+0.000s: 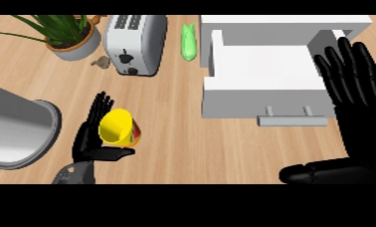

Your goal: Pick up the cup, place it into the drawer and close the drawer

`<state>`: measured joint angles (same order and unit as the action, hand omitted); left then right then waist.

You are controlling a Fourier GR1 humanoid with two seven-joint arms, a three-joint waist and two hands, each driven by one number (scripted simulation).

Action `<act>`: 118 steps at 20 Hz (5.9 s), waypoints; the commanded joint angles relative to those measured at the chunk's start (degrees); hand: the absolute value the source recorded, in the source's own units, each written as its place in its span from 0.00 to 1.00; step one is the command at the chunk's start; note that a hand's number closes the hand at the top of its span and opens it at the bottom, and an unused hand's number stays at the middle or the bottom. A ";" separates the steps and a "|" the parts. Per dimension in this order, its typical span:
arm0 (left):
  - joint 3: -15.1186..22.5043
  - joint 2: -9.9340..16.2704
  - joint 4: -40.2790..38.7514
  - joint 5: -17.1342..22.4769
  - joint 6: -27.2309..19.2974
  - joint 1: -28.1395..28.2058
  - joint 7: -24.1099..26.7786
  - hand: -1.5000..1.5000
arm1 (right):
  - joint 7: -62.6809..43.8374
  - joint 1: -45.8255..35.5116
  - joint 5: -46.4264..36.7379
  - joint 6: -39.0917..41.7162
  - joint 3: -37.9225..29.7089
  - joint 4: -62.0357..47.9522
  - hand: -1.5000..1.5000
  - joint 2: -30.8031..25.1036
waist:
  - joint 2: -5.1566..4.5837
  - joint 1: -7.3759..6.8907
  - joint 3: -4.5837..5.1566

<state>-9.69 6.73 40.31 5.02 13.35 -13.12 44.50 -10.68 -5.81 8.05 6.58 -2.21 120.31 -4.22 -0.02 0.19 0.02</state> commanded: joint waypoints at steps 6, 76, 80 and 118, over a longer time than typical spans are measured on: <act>-0.81 0.00 -6.87 1.85 3.33 -3.94 1.52 0.00 | 4.26 2.43 -2.06 0.88 1.54 -1.76 0.00 1.29 | 0.01 -0.04 -0.01; 11.20 -6.72 26.18 7.40 -24.44 -37.92 -33.30 1.00 | -0.33 3.15 3.60 2.62 -4.14 2.16 0.00 -2.15 | -0.09 0.89 -0.04; 13.59 -6.71 21.16 7.53 -27.14 -42.58 -35.16 1.00 | 1.22 2.53 0.71 1.89 -2.15 -0.47 0.00 -0.93 | -0.07 0.69 -0.04; 44.50 -6.73 -19.07 28.02 -41.91 -63.74 -27.66 0.00 | 3.49 -4.79 2.53 4.21 -2.42 -6.94 0.00 -1.88 | -1.38 5.97 -0.15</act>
<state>31.18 0.00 21.98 33.19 -26.24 -76.72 17.84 -6.70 -8.83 9.87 10.54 -3.88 114.02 -5.39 -1.35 5.86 -0.12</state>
